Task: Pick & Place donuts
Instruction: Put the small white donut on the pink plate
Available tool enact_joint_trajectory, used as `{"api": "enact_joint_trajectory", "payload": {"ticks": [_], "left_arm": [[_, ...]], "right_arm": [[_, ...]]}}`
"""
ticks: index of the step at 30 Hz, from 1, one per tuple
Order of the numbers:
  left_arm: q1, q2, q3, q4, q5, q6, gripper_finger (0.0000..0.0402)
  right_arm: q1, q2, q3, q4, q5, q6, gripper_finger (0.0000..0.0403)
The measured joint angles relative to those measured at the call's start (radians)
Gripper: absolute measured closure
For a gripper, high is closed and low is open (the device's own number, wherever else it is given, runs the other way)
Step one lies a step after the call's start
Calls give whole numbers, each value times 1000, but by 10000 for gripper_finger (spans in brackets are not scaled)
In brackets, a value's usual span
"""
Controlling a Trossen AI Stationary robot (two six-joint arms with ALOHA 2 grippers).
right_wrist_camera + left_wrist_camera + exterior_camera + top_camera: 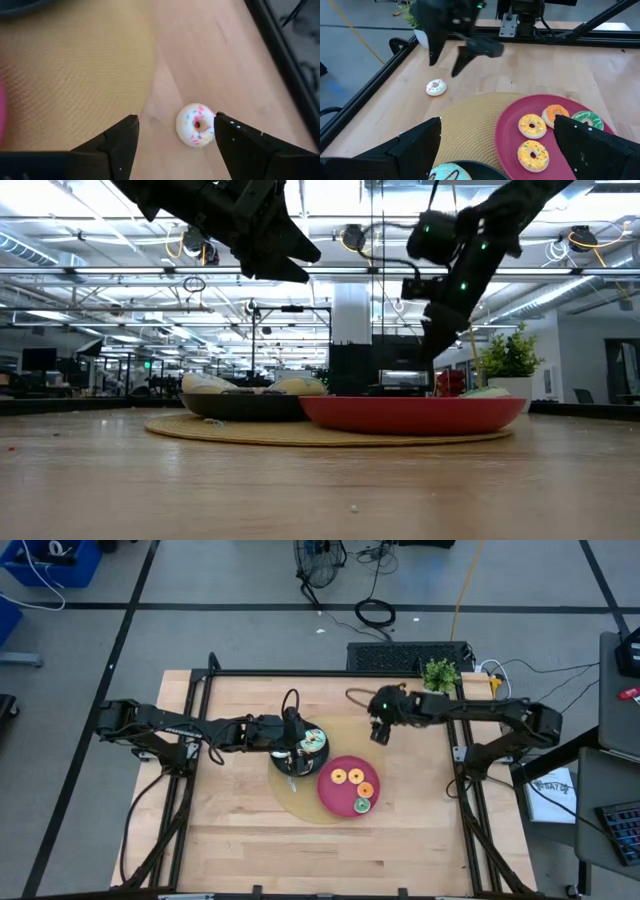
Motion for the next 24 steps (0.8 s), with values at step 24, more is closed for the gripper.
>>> {"api": "enact_joint_trajectory", "payload": {"ticks": [24], "left_arm": [[-2,0,0,-14,0,-2,21]], "right_arm": [[-226,264,0,111,-156,-30,128]]}}
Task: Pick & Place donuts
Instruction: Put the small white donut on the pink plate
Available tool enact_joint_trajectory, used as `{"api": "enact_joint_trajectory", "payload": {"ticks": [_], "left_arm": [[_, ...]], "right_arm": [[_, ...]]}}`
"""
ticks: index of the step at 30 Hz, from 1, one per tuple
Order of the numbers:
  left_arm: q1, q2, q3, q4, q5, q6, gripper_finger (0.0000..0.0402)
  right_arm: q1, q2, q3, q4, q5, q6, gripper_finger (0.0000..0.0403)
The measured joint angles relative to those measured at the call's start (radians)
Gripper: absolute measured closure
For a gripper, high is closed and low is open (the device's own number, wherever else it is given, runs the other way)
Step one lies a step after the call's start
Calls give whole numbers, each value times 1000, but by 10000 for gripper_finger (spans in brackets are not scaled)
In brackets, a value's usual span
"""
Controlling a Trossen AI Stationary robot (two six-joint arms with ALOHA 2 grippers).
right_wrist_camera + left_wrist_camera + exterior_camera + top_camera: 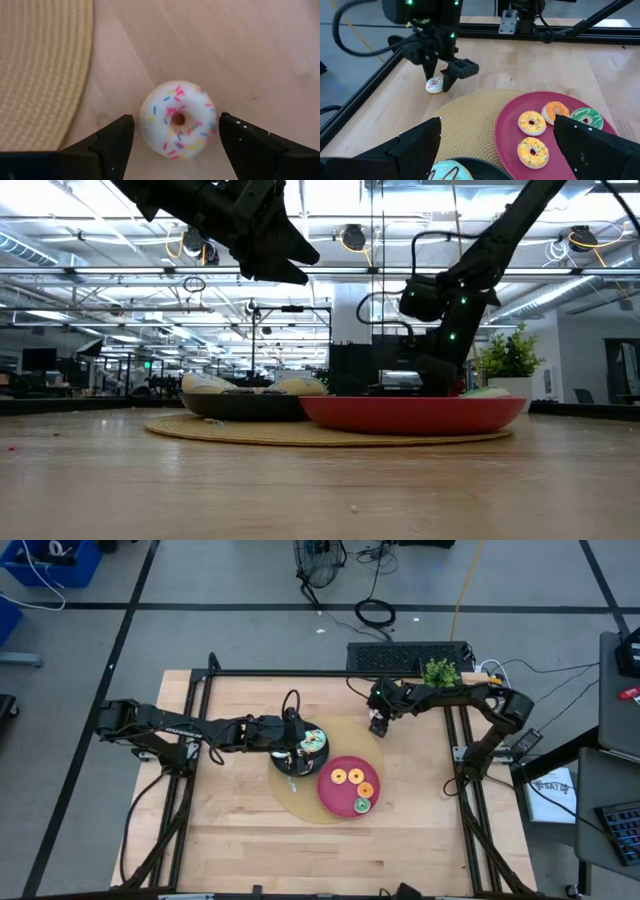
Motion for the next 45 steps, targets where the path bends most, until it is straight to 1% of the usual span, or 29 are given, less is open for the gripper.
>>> {"api": "enact_joint_trajectory", "payload": {"ticks": [4,7,10,15,18,20,22,25,27,31,35,37,38,41,45], "left_arm": [[0,0,0,-1,0,1,21],[0,0,0,0,0,2,21],[0,0,0,0,-1,4,21],[0,-7,0,15,-1,30,21],[1,-10,-3,52,-1,53,21],[3,-28,-42,113,-1,58,21],[14,-50,-102,213,0,58,21],[41,-121,-250,319,-3,43,21],[58,-180,-357,405,-3,19,21],[84,-340,-563,535,-3,-33,21],[90,-519,-744,607,-4,-47,21],[90,-614,-825,630,-24,-48,21],[91,-654,-854,617,-46,-57,21],[91,-783,-846,428,-104,-79,21],[91,-866,-856,367,-111,-78,21]], "right_arm": [[-5,31,3,30,2,-5,130],[-5,28,2,31,1,-3,140],[-4,15,0,22,2,-4,159],[-4,-13,-2,1,1,-2,204],[-4,-24,-2,-18,0,0,231],[0,-37,-2,-27,-11,0,248],[5,-52,-2,-32,-47,0,262],[17,-89,-1,-39,-112,1,281],[24,-124,0,-49,-136,5,290],[43,-199,0,-62,-177,17,303],[74,-273,0,-62,-229,27,309],[93,-313,-4,-58,-272,26,309],[104,-333,-10,-55,-295,26,309],[132,-406,-51,-21,-340,26,310],[158,-519,-152,75,-342,50,310]]}}
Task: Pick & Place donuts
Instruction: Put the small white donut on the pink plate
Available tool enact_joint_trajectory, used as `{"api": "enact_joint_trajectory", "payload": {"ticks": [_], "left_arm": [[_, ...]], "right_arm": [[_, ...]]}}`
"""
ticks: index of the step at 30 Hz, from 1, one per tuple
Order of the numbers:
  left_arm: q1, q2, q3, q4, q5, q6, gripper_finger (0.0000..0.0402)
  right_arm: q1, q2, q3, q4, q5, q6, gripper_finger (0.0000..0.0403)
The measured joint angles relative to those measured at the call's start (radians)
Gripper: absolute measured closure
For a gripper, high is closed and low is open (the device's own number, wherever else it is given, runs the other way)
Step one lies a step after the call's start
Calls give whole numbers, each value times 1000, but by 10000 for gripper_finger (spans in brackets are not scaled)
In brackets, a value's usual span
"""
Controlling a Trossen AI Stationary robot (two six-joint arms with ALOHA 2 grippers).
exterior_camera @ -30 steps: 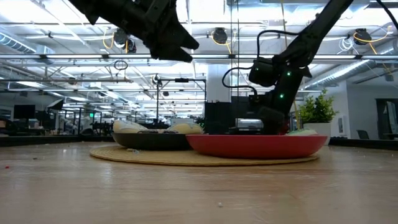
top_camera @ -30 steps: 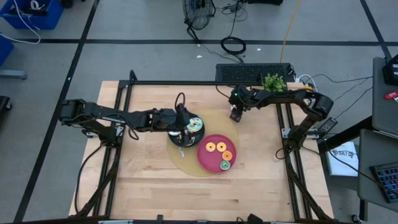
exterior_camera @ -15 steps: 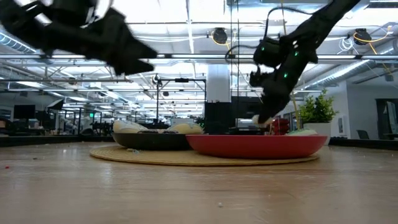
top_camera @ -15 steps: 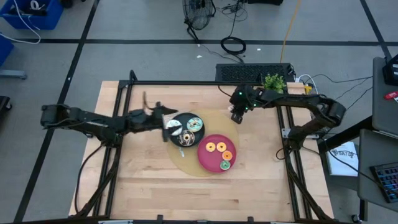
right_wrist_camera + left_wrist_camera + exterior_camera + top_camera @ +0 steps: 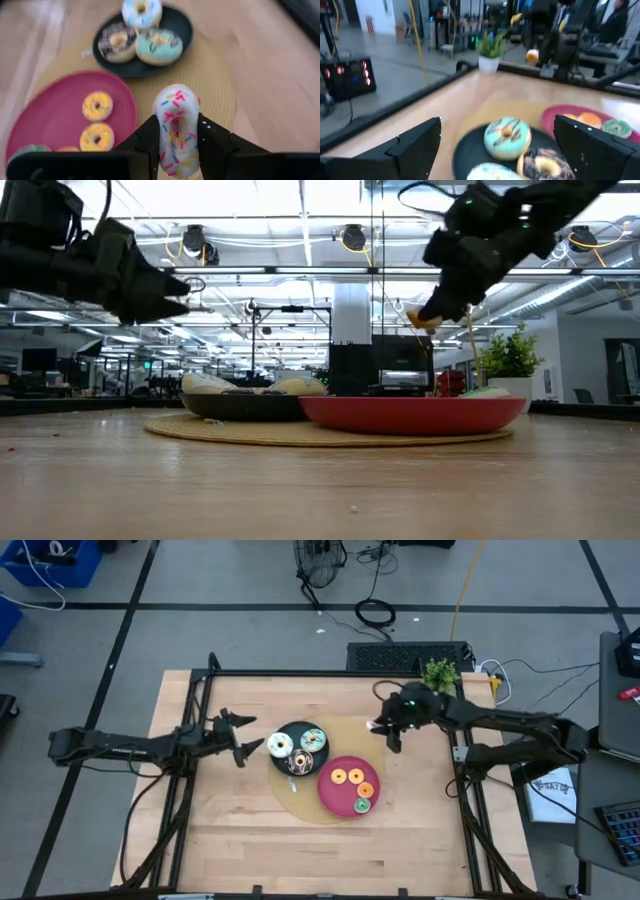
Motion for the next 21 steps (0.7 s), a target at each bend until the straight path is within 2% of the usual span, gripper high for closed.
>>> {"api": "enact_joint_trajectory", "payload": {"ticks": [10,18,21], "left_arm": [[-3,-38,1,13,-6,30,21],[-2,-38,1,10,-24,26,21],[-2,-37,1,-13,-63,26,21]], "right_arm": [[44,-326,-307,271,2,113,310],[81,-548,-455,332,3,158,310],[95,-625,-495,343,4,162,310]]}}
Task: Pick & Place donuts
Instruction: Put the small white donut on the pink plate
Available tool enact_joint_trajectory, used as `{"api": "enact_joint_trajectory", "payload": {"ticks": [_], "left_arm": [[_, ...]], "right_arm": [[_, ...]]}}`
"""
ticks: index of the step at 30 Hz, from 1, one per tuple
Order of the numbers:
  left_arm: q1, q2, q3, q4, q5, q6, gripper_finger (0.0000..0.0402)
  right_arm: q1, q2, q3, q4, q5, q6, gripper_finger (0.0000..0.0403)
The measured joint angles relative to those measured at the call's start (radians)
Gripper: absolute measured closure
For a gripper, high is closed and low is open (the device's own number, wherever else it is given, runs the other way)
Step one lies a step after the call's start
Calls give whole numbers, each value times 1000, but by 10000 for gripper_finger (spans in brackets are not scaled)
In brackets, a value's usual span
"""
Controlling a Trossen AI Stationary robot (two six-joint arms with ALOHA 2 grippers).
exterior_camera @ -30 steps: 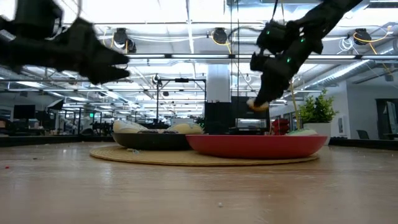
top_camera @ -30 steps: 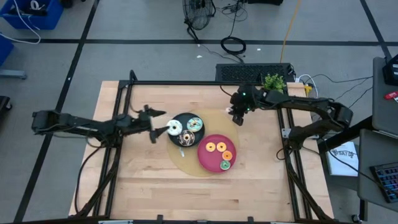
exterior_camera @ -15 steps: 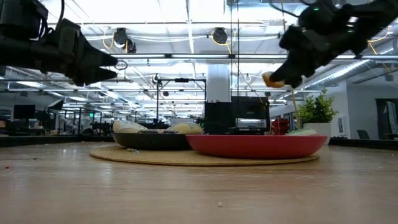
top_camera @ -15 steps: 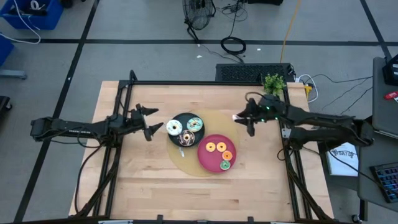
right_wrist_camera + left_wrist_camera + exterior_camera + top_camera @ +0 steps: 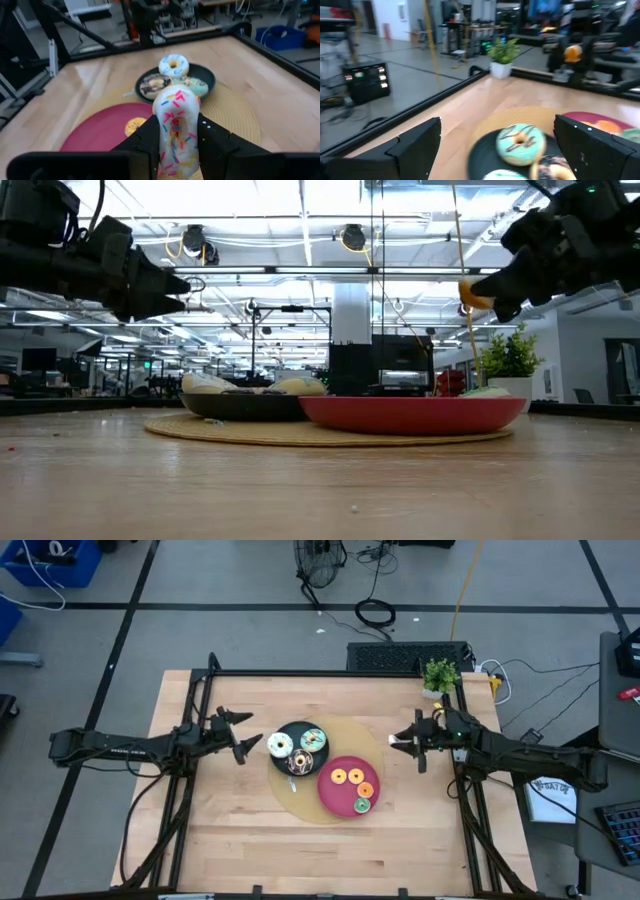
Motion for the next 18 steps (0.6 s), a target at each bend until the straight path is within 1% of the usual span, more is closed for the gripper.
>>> {"api": "enact_joint_trajectory", "payload": {"ticks": [5,8,13,18], "left_arm": [[0,0,0,-32,-70,5,21],[0,0,0,-51,-73,33,21],[0,0,0,-62,-73,19,21],[0,0,0,-62,-73,10,21]], "right_arm": [[30,-99,-44,3,0,23,310],[62,-144,-54,3,-17,21,310],[113,-229,-55,0,-107,9,310],[139,-346,-55,-75,-105,-4,315]]}}
